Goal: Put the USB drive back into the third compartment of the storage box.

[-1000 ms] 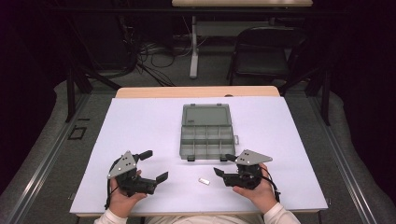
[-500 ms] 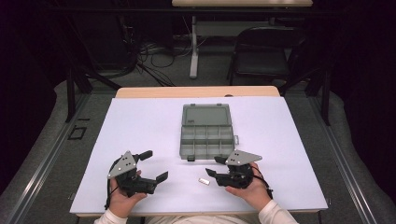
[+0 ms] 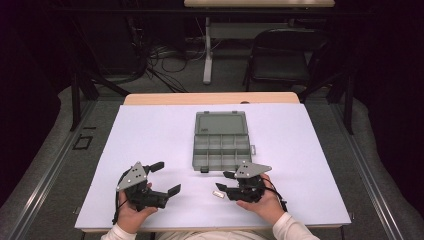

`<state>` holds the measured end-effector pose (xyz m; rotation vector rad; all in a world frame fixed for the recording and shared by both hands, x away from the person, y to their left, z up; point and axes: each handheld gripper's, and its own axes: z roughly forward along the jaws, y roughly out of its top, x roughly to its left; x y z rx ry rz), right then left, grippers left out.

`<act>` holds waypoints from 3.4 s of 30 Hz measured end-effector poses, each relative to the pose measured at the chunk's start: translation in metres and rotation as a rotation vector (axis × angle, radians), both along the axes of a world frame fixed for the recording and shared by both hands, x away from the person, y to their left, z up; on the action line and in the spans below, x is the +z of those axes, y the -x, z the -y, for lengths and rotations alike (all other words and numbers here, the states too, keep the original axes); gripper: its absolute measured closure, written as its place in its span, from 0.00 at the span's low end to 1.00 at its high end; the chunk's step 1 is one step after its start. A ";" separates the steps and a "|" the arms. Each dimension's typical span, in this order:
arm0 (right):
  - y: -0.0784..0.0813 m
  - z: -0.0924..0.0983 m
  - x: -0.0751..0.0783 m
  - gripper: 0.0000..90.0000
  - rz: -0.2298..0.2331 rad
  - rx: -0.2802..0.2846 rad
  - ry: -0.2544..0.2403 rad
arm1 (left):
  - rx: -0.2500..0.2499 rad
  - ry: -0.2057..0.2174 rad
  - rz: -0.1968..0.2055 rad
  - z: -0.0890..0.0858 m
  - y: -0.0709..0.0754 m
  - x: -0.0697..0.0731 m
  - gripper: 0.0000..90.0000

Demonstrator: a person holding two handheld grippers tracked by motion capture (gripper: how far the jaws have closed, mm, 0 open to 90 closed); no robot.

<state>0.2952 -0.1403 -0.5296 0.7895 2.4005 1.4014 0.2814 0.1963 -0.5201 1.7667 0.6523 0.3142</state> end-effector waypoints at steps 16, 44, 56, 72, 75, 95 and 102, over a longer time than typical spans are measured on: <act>0.004 -0.009 -0.006 0.59 0.034 0.044 0.065 | -0.017 0.003 -0.001 0.000 -0.001 0.000 0.03; -0.003 -0.013 -0.028 0.78 -0.045 0.126 0.119 | -0.021 0.008 -0.016 -0.001 -0.003 -0.002 0.03; -0.004 -0.015 -0.034 0.82 -0.068 0.132 0.141 | -0.020 0.007 -0.021 -0.001 -0.003 -0.003 0.03; -0.004 -0.016 -0.035 0.86 -0.069 0.140 0.160 | -0.024 0.003 -0.025 -0.001 -0.004 -0.003 0.03; -0.004 -0.017 -0.035 0.86 -0.068 0.142 0.163 | -0.021 0.002 -0.025 -0.001 -0.004 -0.003 0.03; -0.004 -0.017 -0.036 0.88 -0.056 0.145 0.178 | -0.022 0.000 -0.026 -0.001 -0.004 -0.003 0.03; -0.003 -0.016 -0.034 0.88 -0.054 0.144 0.169 | -0.021 0.000 -0.026 -0.001 -0.004 -0.003 0.03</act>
